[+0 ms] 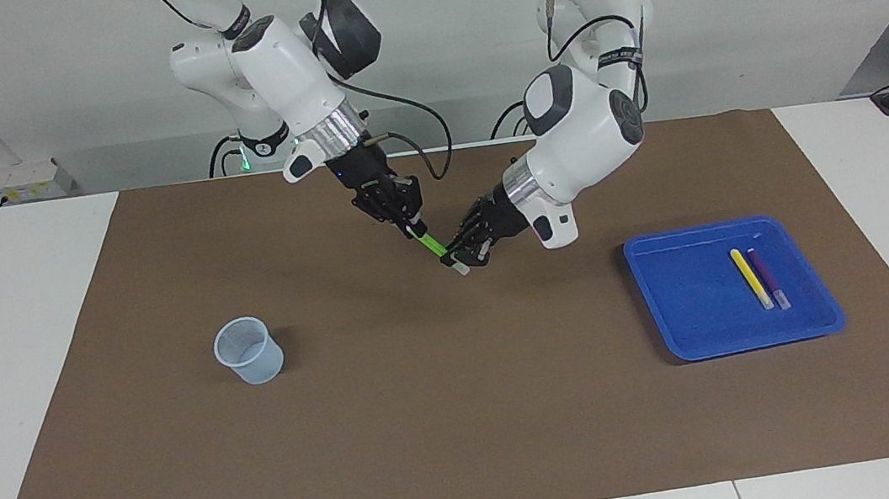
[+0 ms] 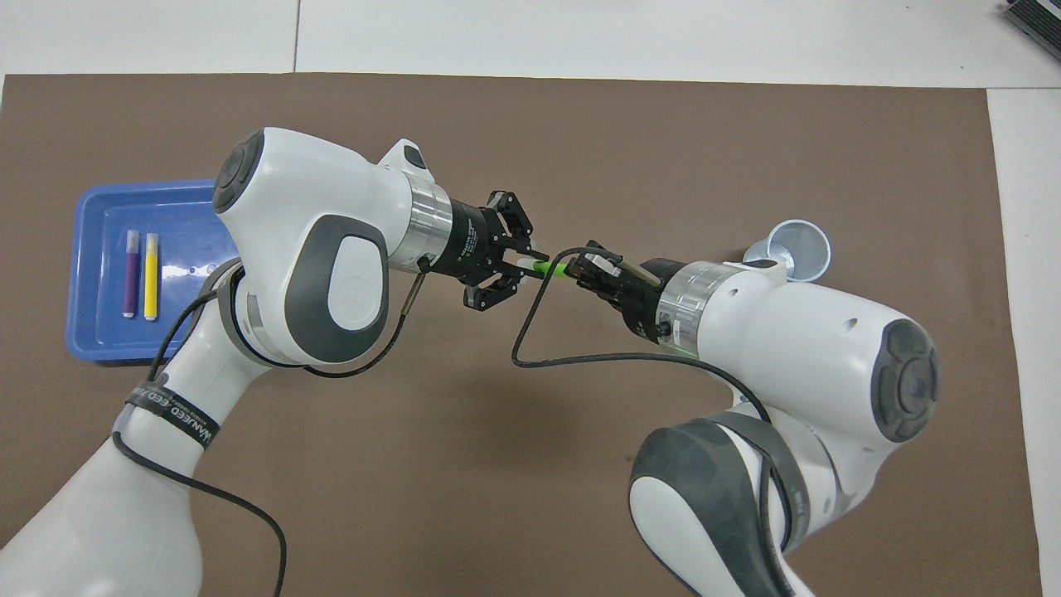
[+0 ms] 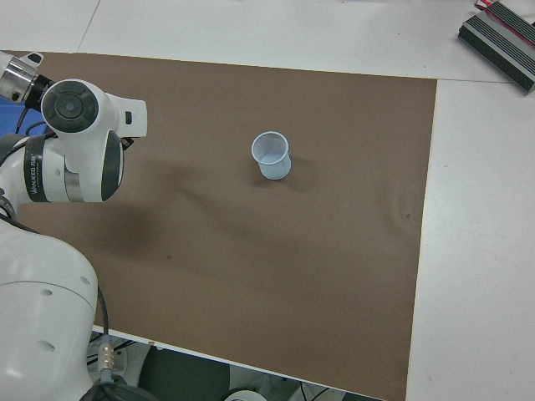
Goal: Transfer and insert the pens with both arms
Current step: 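Open the left gripper while the right gripper pulls the pen away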
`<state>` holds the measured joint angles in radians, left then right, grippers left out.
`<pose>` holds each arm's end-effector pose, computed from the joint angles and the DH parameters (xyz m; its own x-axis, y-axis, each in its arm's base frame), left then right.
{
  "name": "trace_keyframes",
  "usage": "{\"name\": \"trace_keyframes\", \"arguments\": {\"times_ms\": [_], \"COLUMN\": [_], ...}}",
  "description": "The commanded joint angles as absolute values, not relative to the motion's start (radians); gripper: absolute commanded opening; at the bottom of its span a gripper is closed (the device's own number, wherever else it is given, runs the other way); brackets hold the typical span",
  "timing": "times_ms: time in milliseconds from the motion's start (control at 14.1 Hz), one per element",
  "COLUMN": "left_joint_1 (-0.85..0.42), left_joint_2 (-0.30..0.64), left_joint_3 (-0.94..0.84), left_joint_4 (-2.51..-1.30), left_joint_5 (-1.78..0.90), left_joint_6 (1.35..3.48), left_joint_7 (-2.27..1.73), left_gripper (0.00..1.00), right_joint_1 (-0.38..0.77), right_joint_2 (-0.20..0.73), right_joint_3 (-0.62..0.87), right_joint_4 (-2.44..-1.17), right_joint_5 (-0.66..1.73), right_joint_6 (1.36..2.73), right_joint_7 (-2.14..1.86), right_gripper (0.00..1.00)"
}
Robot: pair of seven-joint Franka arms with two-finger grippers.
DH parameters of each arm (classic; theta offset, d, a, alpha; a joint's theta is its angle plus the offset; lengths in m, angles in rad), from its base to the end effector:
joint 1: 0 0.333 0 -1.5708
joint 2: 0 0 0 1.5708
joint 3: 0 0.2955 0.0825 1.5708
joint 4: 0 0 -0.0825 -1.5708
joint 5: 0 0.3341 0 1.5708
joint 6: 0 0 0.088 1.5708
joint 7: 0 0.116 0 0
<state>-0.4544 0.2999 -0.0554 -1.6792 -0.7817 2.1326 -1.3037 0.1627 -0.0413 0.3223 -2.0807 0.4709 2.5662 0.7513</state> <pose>0.5218 -0.3293 0.4473 0.3540 0.6880 -0.6335 0.9321 -0.3149 0.1788 0.4789 0.2491 0.4962 0.8214 -0.5687 0.0422 -0.4448 -0.6852 -0.5767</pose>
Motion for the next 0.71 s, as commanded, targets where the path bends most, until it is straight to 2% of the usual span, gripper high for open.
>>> {"name": "trace_keyframes", "arguments": {"times_ms": [0,424,637], "left_joint_1": [-0.456,-0.451,-0.451], "left_joint_2": [0.265,0.249,0.213], "left_joint_3": [-0.044,-0.040,-0.038], "left_joint_4": [-1.704,-1.701,-1.748], "left_joint_5": [-0.792,-0.784,-0.765], "left_joint_6": [2.135,2.134,2.134], "left_joint_7": [-1.296,-1.290,-1.043], "left_gripper": [1.00,1.00,1.00], "right_joint_1": [0.141,0.089,0.014], "right_joint_2": [-0.034,-0.037,-0.049], "right_joint_3": [0.325,0.322,0.319], "right_joint_4": [-2.056,-2.023,-1.993], "right_joint_5": [0.457,0.454,0.422], "right_joint_6": [2.510,2.432,2.300], "right_joint_7": [0.729,0.691,0.592], "right_gripper": [0.00,0.00,0.00]}}
